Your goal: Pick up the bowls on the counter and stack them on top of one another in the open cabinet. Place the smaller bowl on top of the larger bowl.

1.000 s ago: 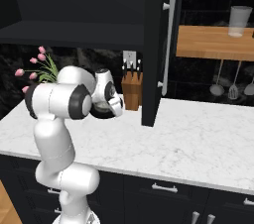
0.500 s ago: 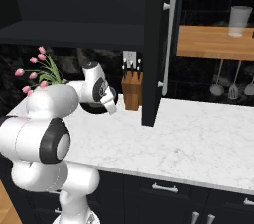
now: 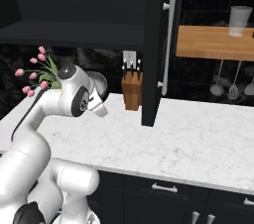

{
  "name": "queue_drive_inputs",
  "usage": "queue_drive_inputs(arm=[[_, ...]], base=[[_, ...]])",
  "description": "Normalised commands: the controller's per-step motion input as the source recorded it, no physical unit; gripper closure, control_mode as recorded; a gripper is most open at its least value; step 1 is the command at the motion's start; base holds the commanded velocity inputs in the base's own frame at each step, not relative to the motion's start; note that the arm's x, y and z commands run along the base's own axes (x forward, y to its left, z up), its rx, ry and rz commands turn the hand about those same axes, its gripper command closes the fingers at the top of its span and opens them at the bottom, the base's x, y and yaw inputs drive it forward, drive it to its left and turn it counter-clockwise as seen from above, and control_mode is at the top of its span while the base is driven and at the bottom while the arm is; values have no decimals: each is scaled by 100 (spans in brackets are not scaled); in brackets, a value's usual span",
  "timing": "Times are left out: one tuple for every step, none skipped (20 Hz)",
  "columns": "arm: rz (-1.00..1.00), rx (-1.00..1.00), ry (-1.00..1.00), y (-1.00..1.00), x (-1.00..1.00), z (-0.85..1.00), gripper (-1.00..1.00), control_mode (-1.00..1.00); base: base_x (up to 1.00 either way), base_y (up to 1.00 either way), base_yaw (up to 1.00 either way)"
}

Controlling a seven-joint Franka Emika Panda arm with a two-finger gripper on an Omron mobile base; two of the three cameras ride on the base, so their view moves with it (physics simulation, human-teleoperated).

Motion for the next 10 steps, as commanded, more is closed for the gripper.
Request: queue_drive_inputs(arm=[[3, 0, -24, 0, -67, 100, 100, -100], [4, 0, -22, 0, -66, 100, 100, -100], [4, 0, -23, 0, -66, 100, 100, -100], [4, 0, -23, 0, -66, 100, 100, -100], [4, 0, -25, 0, -63, 100, 100, -100], [3, 0, -26, 0, -66, 100, 100, -100], [4, 0, -26, 0, -66, 100, 100, -100], [4, 0, -26, 0, -65, 100, 100, -100], [4, 0, -27, 0, -64, 100, 100, -100], [4, 0, -28, 0, -58, 100, 100, -100]], base=[[0, 0, 0], [0, 0, 0], [0, 0, 0], [0, 0, 0], [0, 0, 0], [0, 0, 0], [0, 0, 0], [0, 0, 0], [0, 0, 0], [0, 0, 0]])
